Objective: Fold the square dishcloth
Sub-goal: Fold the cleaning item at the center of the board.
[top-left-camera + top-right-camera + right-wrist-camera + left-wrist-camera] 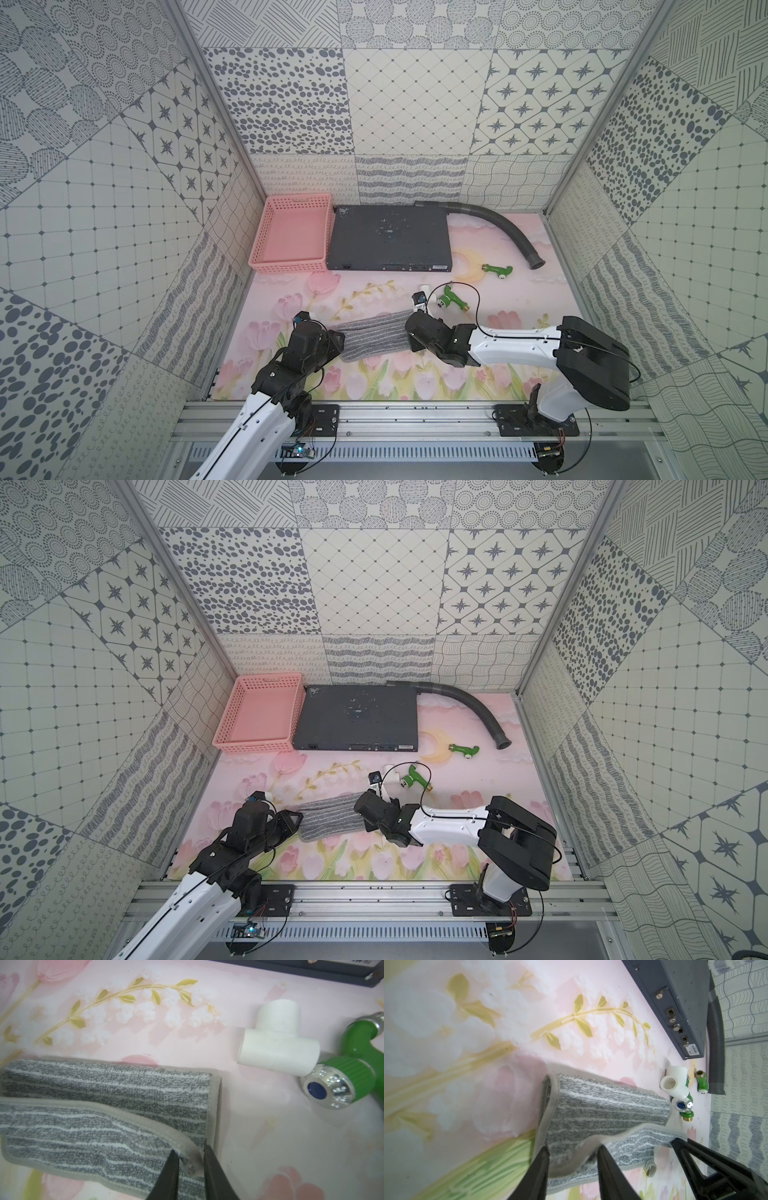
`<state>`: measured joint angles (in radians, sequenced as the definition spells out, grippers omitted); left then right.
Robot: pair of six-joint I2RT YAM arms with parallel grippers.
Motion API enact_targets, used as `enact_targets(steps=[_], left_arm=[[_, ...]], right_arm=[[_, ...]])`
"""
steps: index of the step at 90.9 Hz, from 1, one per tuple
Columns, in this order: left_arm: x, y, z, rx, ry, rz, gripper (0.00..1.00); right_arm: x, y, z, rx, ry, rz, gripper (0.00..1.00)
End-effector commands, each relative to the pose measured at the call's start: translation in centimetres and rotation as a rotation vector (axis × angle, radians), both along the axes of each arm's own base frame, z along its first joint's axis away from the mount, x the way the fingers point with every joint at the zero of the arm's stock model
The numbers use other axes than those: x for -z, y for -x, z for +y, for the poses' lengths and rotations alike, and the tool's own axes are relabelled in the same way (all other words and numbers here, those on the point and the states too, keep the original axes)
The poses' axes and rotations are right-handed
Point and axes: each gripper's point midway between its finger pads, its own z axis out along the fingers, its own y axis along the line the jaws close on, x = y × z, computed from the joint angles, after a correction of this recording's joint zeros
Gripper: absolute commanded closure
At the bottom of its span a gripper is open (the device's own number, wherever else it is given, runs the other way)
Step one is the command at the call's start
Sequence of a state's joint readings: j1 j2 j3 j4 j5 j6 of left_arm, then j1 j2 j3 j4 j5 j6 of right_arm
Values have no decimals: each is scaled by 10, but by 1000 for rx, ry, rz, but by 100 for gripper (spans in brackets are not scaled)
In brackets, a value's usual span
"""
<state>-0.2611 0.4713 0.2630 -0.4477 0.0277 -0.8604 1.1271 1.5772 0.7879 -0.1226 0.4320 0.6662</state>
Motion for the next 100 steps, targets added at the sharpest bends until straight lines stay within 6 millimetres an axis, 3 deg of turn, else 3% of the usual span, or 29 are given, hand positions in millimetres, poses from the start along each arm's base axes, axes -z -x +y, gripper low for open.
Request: enact_targets(steps=[1, 36, 72, 100], left_arm=[[-2, 11, -6, -3, 63, 42, 52], [-45, 17, 4, -44, 54, -29, 41], [-36, 22, 7, -42, -6, 129, 35], [-25, 9, 2, -1, -62, 232, 37]], right_arm=[[-1, 4, -1, 19, -17, -9, 73], [-9, 18, -14, 47, -21, -20, 58], [-28, 27, -24, 62, -66, -22, 52], [-74, 25, -45, 111, -216, -65, 44]])
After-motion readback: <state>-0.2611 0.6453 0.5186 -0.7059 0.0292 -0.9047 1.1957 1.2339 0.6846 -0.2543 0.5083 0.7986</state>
